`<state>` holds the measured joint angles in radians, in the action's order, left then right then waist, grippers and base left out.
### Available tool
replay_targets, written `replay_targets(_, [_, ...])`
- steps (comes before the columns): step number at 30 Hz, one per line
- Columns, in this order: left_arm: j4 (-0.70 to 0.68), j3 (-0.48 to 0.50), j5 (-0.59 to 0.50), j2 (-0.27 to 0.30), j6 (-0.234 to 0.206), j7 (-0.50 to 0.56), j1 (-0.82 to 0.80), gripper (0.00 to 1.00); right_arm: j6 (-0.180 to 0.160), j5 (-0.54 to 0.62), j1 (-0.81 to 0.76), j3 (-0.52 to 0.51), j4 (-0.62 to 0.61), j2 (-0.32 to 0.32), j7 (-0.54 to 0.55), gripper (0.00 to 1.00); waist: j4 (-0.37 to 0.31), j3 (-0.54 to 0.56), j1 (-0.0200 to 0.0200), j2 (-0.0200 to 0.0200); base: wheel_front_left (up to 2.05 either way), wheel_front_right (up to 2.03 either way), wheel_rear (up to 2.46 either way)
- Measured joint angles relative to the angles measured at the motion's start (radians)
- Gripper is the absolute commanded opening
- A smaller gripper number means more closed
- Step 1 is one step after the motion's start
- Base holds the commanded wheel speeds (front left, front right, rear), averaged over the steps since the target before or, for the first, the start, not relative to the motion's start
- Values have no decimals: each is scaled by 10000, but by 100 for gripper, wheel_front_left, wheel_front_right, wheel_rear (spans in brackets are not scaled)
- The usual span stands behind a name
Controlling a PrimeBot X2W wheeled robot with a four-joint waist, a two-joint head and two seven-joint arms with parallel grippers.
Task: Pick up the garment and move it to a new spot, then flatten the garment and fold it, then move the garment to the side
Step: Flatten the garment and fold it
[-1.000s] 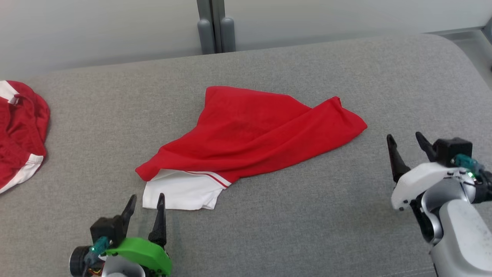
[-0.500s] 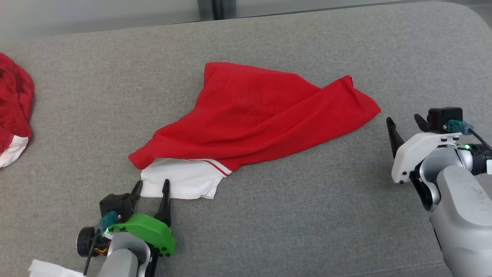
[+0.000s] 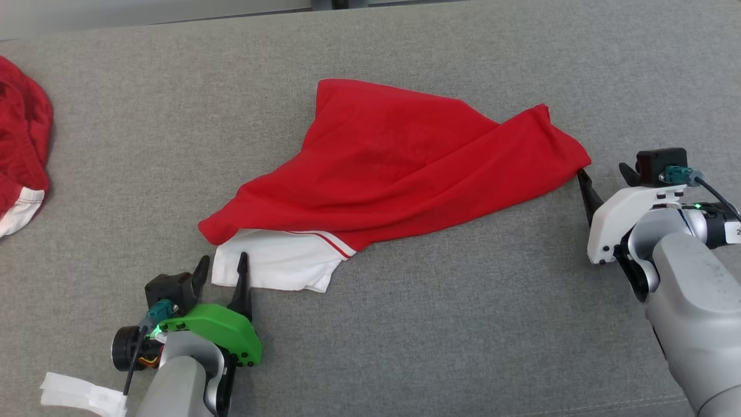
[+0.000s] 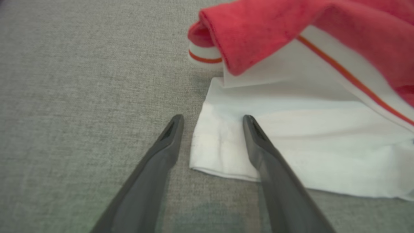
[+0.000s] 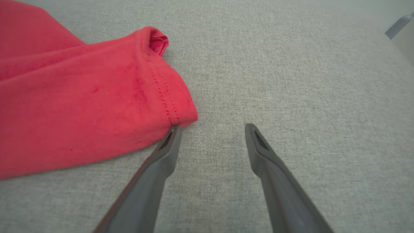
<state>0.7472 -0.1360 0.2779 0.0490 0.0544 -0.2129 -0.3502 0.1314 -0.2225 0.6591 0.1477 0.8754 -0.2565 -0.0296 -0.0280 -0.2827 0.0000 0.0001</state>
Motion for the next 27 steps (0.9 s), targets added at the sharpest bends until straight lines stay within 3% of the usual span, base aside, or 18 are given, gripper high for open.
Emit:
replay_targets(1, [2, -27, 48, 12, 44, 2, -32, 0, 0, -67, 81, 58, 86, -40, -61, 100, 17, -39, 0, 0, 0, 0, 0])
replay_targets(18, [12, -311, 313, 67, 263, 6, -389, 0, -13, -2000, 777, 3041, 198, -614, -336, 100, 299, -590, 0, 0, 0, 0, 0])
replay_targets(19, [25, -320, 314, 67, 263, 2, -399, 0, -13, -2111, 792, 3191, 178, -635, -343, 80, 301, -582, 0, 0, 0, 0, 0])
replay_targets(20, [35, -326, 336, 67, 263, 0, -402, 0, -13, -2203, 794, 3296, 165, -637, -382, 21, 300, -572, 0, 0, 0, 0, 0])
replay_targets(21, [54, -330, 349, 67, 263, -6, -405, 0, -13, -2303, 793, 3421, 165, -639, -405, 0, 295, -555, 0, 0, 0, 0, 0])
replay_targets(27, [113, -360, 512, 61, 263, -176, -383, 0, 2, -2878, 567, 3547, 125, -677, -865, 0, 283, -294, 0, 0, 0, 0, 0])
